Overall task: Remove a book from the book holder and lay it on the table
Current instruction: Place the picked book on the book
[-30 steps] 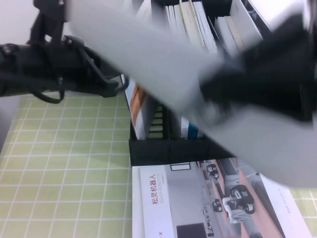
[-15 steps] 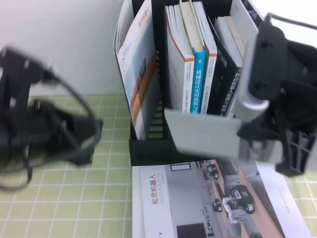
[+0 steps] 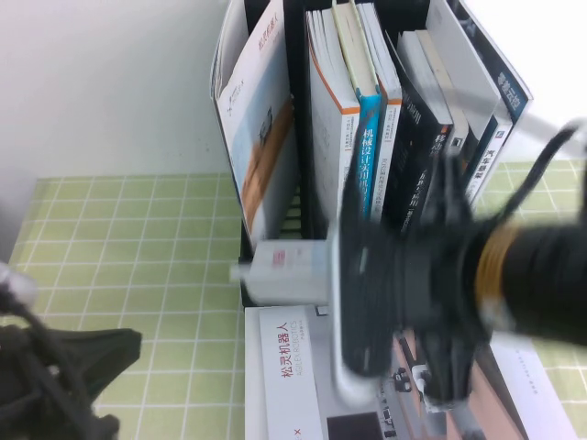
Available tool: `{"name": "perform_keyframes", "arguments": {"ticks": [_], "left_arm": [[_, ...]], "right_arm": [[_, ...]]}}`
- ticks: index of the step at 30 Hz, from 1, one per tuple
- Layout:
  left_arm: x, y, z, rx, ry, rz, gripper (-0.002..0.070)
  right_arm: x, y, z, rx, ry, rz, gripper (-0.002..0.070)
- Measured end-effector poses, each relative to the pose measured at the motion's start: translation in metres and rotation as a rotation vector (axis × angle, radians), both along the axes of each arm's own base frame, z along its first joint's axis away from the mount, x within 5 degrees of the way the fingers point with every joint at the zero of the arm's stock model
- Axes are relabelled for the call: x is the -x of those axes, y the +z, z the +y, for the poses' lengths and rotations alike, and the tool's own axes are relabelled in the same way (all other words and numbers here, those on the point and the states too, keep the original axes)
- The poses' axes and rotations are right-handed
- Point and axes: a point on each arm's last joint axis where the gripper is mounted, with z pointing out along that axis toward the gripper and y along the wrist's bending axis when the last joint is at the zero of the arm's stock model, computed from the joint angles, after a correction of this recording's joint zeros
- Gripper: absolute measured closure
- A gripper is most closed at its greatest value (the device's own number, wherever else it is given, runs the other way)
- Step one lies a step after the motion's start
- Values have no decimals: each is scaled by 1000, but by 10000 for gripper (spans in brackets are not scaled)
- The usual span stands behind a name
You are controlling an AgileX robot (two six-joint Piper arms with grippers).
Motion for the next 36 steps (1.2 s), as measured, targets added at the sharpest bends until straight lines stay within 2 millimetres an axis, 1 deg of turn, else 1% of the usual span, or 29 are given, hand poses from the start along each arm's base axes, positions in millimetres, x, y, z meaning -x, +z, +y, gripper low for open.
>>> {"name": "perform_keyframes", "arguments": {"ticks": [2,4,5,8,10,13,16,18,20,22,25,27,28,29,31,33,35,36], "left_arm": [[5,3,2,6,16,-16,678],[10,6,4,23,32,-27,678],[12,7,4,29,32,-27,678],[16,7,4,36,26,-14,678],[17,6,4,37,20,1,678],[18,5,3,35,12,10,678],[18,5,3,36,12,13,678],[18,5,3,37,12,16,678],[19,5,3,36,8,23,678],[20,4,3,34,0,32,678],[20,3,2,32,-7,42,678],[20,3,3,27,-8,42,678],[20,3,3,22,-8,41,678],[20,3,3,18,-8,40,678],[20,2,4,1,-6,34,678],[19,3,5,-7,3,21,678],[18,4,5,-2,18,7,678],[17,4,6,1,24,2,678]], "right_arm": [[9,-23,3,42,27,-47,662],[16,-51,4,73,43,-70,662],[18,-60,4,75,53,-75,662],[24,-104,0,133,32,1,662],[25,-129,-3,187,3,51,662],[23,-145,1,181,-57,101,662],[23,-151,7,138,-52,121,657],[24,-152,11,103,-33,134,636],[25,-152,13,79,-23,146,591],[26,-152,14,65,-37,165,515],[27,-153,14,53,-54,187,370],[28,-149,13,34,-66,199,281],[29,-144,13,16,-80,205,238],[30,-136,14,-8,-91,209,210],[33,-117,14,-55,-112,233,169],[38,-96,15,-96,-104,274,154],[47,-73,16,-138,-91,367,146],[53,-59,16,-147,-54,415,145]]}}
